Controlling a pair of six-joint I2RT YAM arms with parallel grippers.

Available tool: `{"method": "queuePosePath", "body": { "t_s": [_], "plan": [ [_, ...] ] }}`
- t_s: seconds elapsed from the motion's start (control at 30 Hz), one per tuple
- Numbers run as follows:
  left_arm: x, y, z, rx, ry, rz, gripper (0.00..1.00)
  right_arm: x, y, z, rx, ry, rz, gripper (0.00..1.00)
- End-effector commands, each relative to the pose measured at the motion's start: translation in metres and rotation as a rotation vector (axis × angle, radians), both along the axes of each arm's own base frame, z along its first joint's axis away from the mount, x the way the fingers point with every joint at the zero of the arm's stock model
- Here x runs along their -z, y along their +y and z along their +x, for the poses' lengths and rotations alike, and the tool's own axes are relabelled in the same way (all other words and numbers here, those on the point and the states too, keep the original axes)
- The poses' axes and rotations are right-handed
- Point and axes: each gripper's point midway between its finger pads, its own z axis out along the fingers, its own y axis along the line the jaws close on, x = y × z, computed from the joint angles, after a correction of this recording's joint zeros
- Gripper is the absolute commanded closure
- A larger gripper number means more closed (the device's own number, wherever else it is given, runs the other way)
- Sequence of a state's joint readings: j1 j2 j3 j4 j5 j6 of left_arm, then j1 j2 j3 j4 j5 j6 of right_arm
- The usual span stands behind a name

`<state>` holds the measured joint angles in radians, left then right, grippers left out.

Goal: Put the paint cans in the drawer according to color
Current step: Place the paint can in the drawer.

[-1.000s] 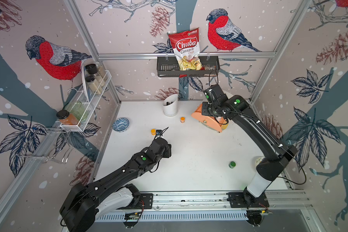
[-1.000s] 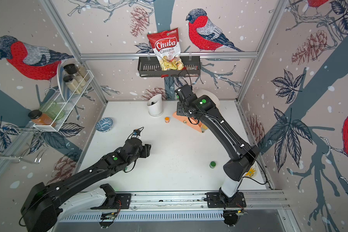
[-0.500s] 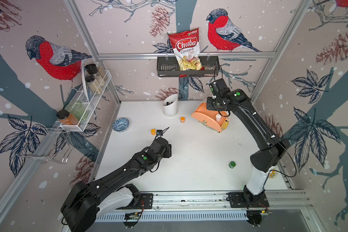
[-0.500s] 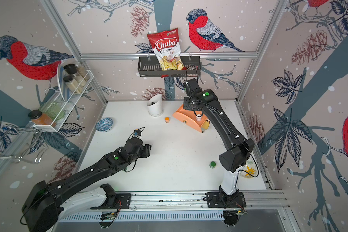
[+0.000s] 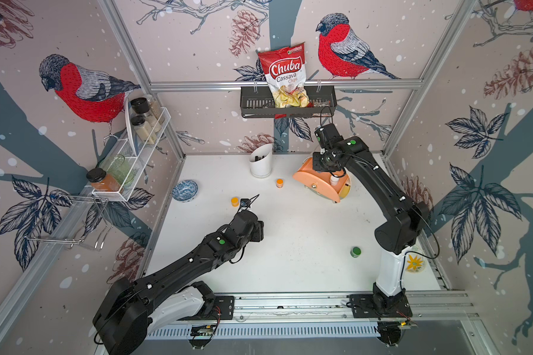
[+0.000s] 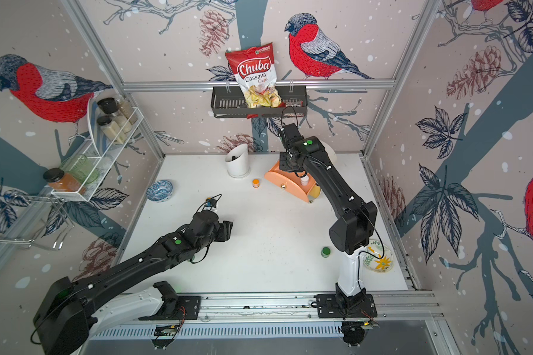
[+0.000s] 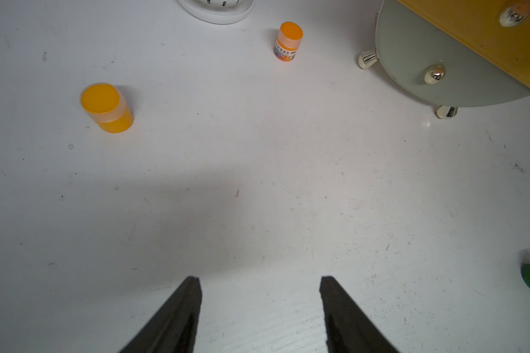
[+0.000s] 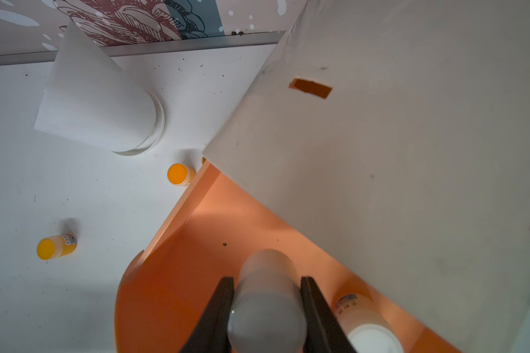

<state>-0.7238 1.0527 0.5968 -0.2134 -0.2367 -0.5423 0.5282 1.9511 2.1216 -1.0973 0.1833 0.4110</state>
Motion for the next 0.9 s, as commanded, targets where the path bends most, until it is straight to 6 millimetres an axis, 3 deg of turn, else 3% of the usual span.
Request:
{"method": "queuePosePath", "body": {
  "t_s": [0.0, 0.67, 0.87],
  "plan": [
    [-0.004, -0.002, 0.002, 0.006, -0.016, -0.013, 0.35, 0.002, 0.004, 0.003, -0.024, -0.002, -0.004, 0.73],
    [-0.003, -0.001, 0.0, 0.005, -0.013, -0.015, 0.35, 0.029, 0.005, 0.01, -0.027, 0.05, -0.037, 0.72],
    [0.0, 0.0, 0.0, 0.005, -0.008, -0.009, 0.35, 0.024, 0.004, 0.011, -0.02, 0.037, -0.04, 0.6]
  ]
}}
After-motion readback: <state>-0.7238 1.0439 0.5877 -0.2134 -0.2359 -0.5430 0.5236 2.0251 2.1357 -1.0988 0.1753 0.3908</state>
